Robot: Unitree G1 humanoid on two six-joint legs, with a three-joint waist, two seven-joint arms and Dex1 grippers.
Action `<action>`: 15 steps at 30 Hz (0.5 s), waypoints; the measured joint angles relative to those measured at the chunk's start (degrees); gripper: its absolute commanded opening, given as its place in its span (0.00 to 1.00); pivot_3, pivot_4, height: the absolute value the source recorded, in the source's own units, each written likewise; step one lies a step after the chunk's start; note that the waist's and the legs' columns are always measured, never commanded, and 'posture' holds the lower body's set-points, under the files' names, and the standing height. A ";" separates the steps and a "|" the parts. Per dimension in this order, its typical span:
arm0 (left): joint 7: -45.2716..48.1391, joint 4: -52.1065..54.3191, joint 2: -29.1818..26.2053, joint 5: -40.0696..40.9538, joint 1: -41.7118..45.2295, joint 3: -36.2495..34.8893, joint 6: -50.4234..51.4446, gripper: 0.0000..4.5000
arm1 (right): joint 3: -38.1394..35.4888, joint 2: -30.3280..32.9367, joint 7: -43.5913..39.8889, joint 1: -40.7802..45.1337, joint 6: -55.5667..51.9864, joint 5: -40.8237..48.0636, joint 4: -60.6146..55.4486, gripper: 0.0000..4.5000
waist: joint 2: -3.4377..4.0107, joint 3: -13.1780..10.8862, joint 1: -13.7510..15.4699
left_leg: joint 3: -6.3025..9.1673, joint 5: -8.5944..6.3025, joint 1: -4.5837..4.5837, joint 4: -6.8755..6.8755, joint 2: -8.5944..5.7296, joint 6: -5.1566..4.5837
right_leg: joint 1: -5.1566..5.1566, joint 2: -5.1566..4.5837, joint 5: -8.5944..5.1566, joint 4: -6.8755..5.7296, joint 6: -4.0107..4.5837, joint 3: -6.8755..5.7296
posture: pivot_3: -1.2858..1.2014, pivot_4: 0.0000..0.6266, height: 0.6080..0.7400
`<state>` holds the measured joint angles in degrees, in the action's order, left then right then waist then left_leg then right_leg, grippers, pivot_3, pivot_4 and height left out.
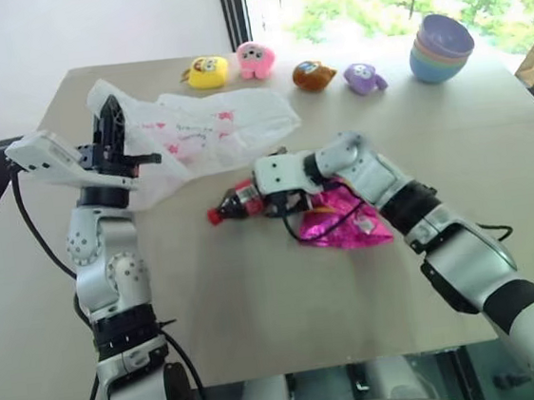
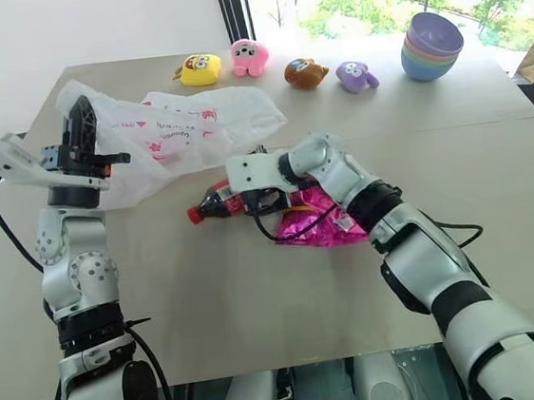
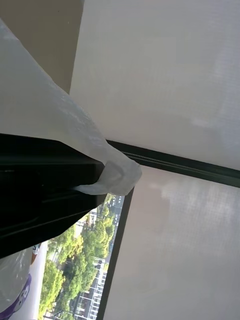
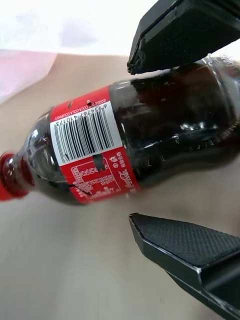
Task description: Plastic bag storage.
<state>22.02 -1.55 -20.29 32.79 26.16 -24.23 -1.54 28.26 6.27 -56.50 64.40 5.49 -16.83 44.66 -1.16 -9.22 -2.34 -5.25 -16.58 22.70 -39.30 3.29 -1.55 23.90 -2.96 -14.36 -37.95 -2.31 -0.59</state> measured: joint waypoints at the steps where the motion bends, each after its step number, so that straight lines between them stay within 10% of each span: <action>1: -0.02 0.00 0.05 0.00 0.01 0.02 -0.01 0.00 | 0.09 -0.94 1.95 1.12 0.90 -0.92 2.84 0.99 | 0.00 0.00 0.01 | -0.06 0.00 0.00 0.00 0.00 0.00 | 0.00 0.00 0.00 0.01 0.00 -0.01 | 0.52 0.24 1.00; 12: -0.02 0.00 0.81 -0.01 0.03 0.05 -0.04 0.00 | 1.36 -1.66 3.15 4.61 7.74 -4.56 11.45 0.99 | 0.00 0.04 0.19 | -0.12 0.00 -0.02 0.00 -0.01 0.00 | -0.07 -0.04 0.00 0.03 0.00 -0.03 | 0.52 0.24 1.00; 15: -0.01 0.00 1.25 -0.01 0.06 0.10 -0.05 0.00 | 2.07 -1.34 4.20 5.17 8.95 -6.21 11.50 0.71 | -0.01 0.06 0.18 | -0.12 0.00 -0.07 0.00 -0.01 0.00 | -0.12 -0.05 0.00 0.01 0.00 -0.03 | 0.52 0.24 1.00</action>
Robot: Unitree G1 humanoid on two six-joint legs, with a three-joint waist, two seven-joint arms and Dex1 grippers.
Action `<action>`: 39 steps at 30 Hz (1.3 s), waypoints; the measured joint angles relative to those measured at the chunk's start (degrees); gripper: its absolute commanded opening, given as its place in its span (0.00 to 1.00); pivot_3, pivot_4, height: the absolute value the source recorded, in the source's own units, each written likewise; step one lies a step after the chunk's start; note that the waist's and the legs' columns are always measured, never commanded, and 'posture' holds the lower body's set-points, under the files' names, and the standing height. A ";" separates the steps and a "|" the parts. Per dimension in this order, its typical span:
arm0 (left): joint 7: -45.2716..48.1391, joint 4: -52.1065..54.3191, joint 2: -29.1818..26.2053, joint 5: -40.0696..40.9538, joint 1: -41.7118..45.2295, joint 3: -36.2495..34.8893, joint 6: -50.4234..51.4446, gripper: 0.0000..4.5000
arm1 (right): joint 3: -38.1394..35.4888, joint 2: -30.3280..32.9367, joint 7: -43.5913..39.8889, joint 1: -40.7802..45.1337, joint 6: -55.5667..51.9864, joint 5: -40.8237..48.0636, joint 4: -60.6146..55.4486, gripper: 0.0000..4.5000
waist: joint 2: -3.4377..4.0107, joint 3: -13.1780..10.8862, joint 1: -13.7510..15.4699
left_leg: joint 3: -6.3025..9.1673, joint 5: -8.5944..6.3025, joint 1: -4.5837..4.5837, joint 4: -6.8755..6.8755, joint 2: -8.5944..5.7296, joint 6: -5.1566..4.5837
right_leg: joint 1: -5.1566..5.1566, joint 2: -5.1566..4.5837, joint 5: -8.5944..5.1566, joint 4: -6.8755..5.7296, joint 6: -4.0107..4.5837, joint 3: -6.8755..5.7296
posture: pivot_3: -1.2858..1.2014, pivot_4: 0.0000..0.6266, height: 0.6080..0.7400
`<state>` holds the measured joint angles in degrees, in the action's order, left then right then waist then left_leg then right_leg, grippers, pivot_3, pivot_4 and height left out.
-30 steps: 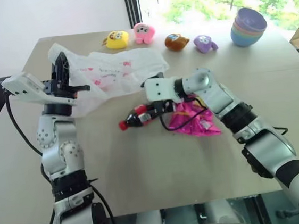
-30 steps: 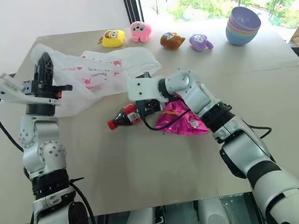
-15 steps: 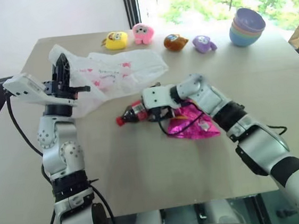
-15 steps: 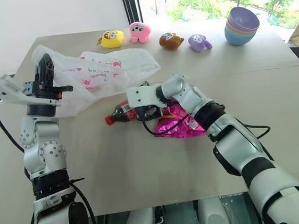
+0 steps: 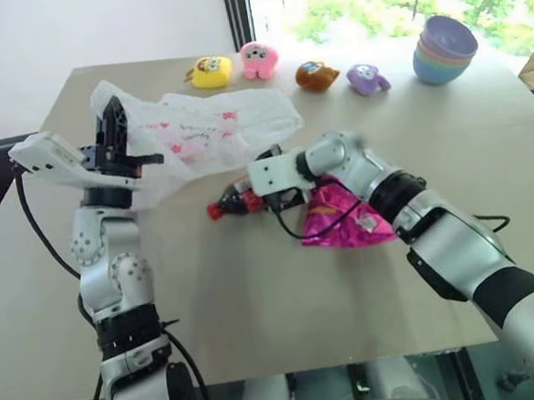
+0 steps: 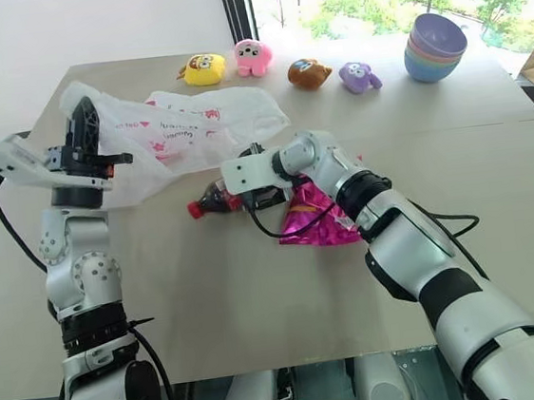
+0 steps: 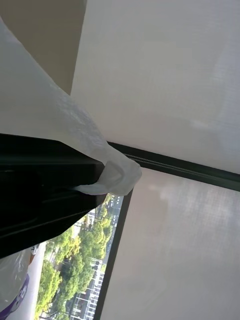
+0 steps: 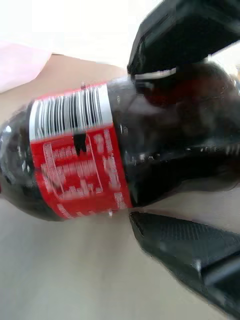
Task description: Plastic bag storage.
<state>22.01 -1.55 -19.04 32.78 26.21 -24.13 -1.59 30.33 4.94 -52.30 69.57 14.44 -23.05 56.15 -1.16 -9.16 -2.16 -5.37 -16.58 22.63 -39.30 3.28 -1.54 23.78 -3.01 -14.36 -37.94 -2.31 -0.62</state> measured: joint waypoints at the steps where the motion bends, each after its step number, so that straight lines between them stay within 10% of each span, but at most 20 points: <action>1: 0.00 0.00 0.09 -0.01 0.00 0.02 -0.01 0.00 | 0.25 0.00 0.49 0.08 0.23 -0.49 0.04 0.65 | 0.00 0.01 0.00 | 0.00 0.00 -0.01 0.00 0.00 0.00 | -0.01 0.00 0.00 0.00 0.00 0.00 | 0.52 0.24 1.00; 11: 0.08 -0.17 0.83 -0.05 0.53 0.41 -0.22 0.00 | 3.51 -0.63 9.48 0.10 4.26 -5.44 1.67 0.64 | -0.03 0.04 -0.22 | -0.01 0.24 -0.36 0.01 0.05 0.24 | -0.09 0.08 0.17 -0.39 0.26 0.03 | 0.52 0.24 1.00; 26: 10.32 12.45 0.86 12.71 -9.73 2.83 8.43 0.00 | -7.25 12.12 -0.99 -9.65 -12.12 4.55 -24.11 0.64 | 0.00 0.00 0.13 | 0.78 0.17 1.12 0.10 0.23 0.16 | 0.83 0.04 0.17 0.06 0.23 -0.47 | 0.52 0.24 1.00; 39: 19.15 21.49 -1.04 15.88 -16.04 13.57 17.23 0.00 | -7.53 4.39 3.61 -10.49 -20.09 5.43 -29.84 0.64 | 0.03 -0.03 -0.03 | 0.57 0.21 1.07 -0.05 0.15 0.18 | 0.95 0.21 0.16 0.03 0.25 -0.27 | 0.52 0.24 1.00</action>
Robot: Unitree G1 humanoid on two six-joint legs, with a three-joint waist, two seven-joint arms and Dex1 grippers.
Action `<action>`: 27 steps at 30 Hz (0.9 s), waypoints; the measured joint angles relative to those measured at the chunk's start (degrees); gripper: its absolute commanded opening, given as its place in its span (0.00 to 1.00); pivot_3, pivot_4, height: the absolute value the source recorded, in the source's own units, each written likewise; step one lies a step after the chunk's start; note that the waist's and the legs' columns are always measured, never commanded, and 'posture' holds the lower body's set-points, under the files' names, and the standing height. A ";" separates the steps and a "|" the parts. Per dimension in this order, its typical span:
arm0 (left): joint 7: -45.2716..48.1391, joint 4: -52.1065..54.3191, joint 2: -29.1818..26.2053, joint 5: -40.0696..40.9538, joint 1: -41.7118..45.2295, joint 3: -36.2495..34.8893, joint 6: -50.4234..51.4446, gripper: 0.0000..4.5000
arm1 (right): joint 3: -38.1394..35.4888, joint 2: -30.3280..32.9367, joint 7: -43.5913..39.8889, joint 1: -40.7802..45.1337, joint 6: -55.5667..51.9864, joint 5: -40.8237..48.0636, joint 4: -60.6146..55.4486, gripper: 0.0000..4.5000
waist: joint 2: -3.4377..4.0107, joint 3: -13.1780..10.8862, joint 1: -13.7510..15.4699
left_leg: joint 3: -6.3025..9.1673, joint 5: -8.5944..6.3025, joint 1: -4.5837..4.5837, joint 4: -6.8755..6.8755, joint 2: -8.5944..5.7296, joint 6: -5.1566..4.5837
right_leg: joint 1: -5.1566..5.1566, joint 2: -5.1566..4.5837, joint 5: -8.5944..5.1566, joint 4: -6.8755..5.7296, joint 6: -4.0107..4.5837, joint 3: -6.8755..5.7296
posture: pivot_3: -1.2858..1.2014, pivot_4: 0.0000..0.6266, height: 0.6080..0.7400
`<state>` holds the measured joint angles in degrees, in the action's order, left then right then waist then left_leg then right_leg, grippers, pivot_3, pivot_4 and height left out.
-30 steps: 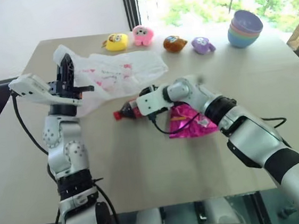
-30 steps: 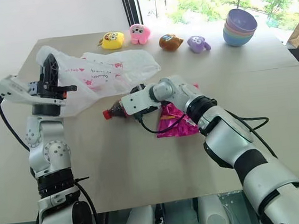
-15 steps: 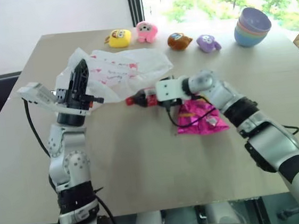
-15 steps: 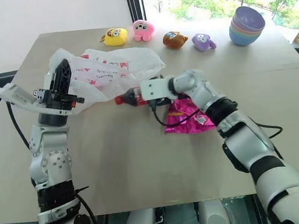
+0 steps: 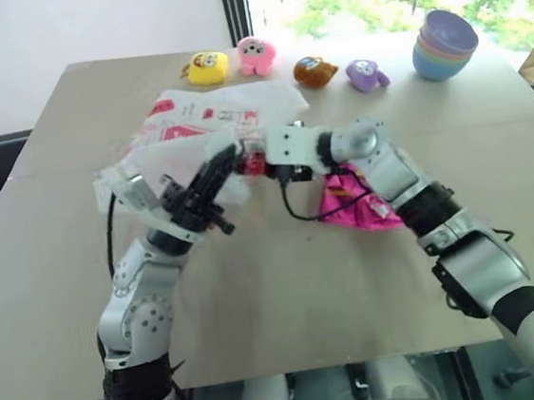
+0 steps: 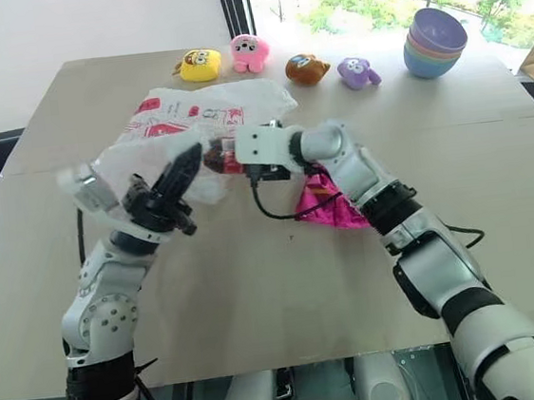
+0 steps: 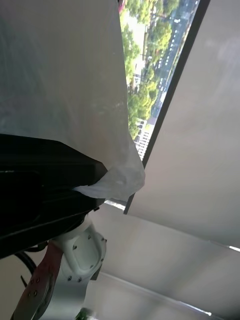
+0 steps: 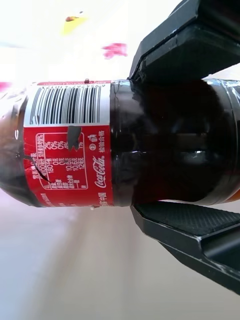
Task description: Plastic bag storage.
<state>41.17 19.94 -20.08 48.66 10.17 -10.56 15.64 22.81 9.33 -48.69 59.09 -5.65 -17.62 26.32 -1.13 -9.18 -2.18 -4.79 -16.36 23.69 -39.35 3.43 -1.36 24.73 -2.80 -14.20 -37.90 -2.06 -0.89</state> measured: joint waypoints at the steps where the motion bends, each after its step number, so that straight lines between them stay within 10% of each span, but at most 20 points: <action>1: 1.37 0.64 -1.03 -0.13 -1.25 1.13 0.75 0.00 | -0.05 -2.03 1.24 0.71 0.01 0.17 1.13 0.64 | 0.00 0.00 -0.15 | -0.01 0.00 0.00 0.02 0.01 0.00 | 0.04 0.01 0.00 -0.01 0.00 0.06 | 0.52 0.24 1.00; 10: 6.79 3.59 -3.14 -0.53 -3.54 7.00 3.07 0.00 | -8.95 -14.82 9.10 2.03 -4.20 11.95 7.94 0.64 | 0.02 -0.02 0.17 | -0.15 0.00 0.03 0.01 0.01 0.01 | 0.05 0.01 0.00 -0.01 0.01 0.03 | 0.52 0.24 1.00; 22: 6.48 1.79 -2.33 1.37 -1.11 1.20 2.47 0.00 | -28.19 -7.91 25.23 -1.26 -26.64 24.49 -2.01 0.64 | 0.07 -0.05 1.03 | -0.18 0.01 0.06 0.06 0.00 0.00 | 0.09 0.03 0.00 -0.03 0.01 0.05 | 0.52 0.24 1.00; 27: 2.68 0.73 0.91 7.31 3.92 -3.03 2.66 0.00 | -32.56 -9.77 34.06 -2.79 -39.28 27.60 -11.43 0.97 | 0.08 -0.05 0.58 | -0.07 0.00 0.04 0.04 0.02 0.00 | 0.10 0.04 0.00 -0.03 0.01 0.14 | 0.52 0.24 1.00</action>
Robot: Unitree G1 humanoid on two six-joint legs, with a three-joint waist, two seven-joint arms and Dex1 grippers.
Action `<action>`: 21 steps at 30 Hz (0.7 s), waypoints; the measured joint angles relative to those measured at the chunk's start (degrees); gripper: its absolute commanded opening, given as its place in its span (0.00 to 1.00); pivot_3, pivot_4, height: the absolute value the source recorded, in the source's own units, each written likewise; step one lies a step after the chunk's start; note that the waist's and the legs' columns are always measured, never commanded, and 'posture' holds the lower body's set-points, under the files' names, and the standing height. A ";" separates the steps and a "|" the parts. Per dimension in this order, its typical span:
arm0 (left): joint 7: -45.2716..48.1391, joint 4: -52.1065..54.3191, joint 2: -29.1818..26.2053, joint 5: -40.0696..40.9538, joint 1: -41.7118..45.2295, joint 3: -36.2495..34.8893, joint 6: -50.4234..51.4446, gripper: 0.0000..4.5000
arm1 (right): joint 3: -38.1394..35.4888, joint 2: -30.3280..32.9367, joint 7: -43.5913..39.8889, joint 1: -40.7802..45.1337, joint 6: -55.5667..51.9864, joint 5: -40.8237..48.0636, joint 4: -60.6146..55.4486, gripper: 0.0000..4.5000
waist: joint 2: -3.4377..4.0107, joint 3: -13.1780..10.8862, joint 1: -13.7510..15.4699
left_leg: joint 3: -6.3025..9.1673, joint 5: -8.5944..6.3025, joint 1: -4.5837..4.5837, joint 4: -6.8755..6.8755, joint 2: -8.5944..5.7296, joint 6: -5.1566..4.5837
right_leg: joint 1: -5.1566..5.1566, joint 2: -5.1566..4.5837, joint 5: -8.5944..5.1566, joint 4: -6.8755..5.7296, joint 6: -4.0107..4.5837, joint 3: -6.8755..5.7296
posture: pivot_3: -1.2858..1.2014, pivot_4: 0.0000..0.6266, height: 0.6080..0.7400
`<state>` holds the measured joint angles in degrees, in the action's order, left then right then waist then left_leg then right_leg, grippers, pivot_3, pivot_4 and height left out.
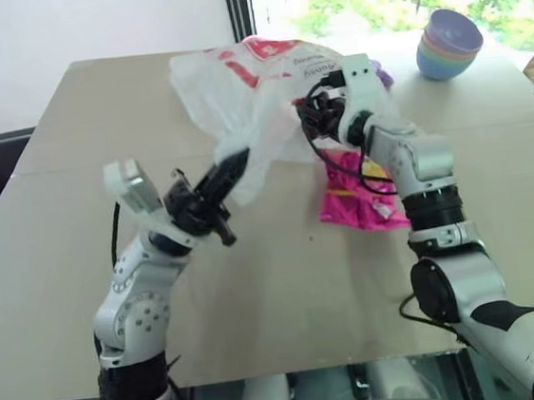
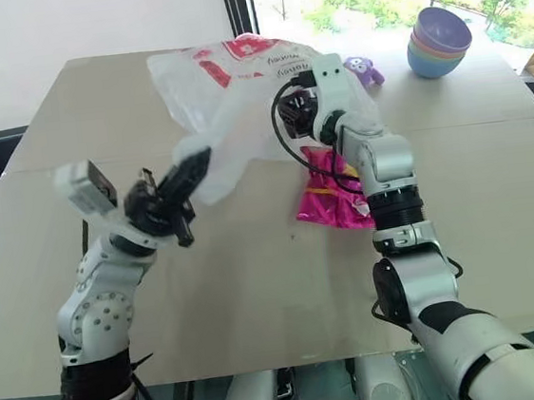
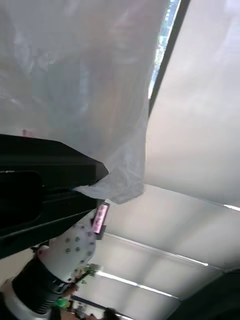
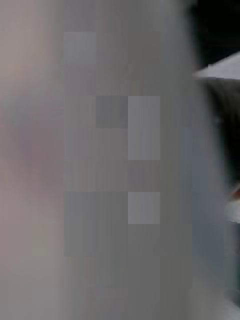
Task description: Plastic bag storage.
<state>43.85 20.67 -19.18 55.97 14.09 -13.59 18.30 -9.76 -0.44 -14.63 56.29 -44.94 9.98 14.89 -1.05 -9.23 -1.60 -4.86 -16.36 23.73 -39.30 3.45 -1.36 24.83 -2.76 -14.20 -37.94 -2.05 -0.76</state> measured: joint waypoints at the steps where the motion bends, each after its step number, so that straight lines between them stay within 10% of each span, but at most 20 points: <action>1: -0.92 -0.01 0.45 1.12 0.63 -0.27 0.28 0.00 | -0.92 -0.53 1.83 0.03 -1.52 0.94 -1.65 0.97 | 0.00 0.01 -0.05 | 0.03 0.00 0.00 0.00 -0.03 0.00 | -0.01 -0.01 0.00 0.00 0.00 0.00 | 0.52 0.24 1.00; 7: -6.41 -1.84 4.14 4.68 2.56 -1.04 1.27 0.00 | -6.32 -3.17 11.26 1.65 -4.70 3.72 -0.66 0.97 | -0.01 0.02 -0.10 | -0.02 0.01 0.00 -0.05 -0.07 -0.01 | -0.02 -0.01 0.00 -0.04 0.00 -0.01 | 0.52 0.24 1.00; 11: -9.69 -3.74 5.23 3.45 3.82 -1.80 0.70 0.00 | -0.26 1.59 3.28 -0.24 -4.29 5.25 -4.04 0.97 | -0.01 0.01 -0.14 | -0.04 0.00 0.03 -0.04 -0.11 -0.02 | -0.02 0.00 0.00 0.01 -0.01 -0.01 | 0.52 0.24 1.00; 21: -13.64 -5.30 6.33 0.86 2.94 -3.69 -0.53 0.00 | 13.43 37.91 -28.13 -18.96 -2.28 9.75 -32.93 0.97 | -0.01 0.03 0.69 | 0.29 -0.06 -0.04 -0.05 -0.20 -0.13 | -0.15 0.02 -0.08 0.06 -0.14 0.18 | 0.52 0.24 1.00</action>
<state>30.20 15.37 -12.84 56.83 17.03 -17.28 17.77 3.67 37.46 -42.76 37.33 -47.22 19.73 -18.04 -1.06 -9.20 -0.91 -4.57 -16.42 23.69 -39.36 3.25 -1.49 24.67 -2.74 -14.29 -37.88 -2.20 -0.57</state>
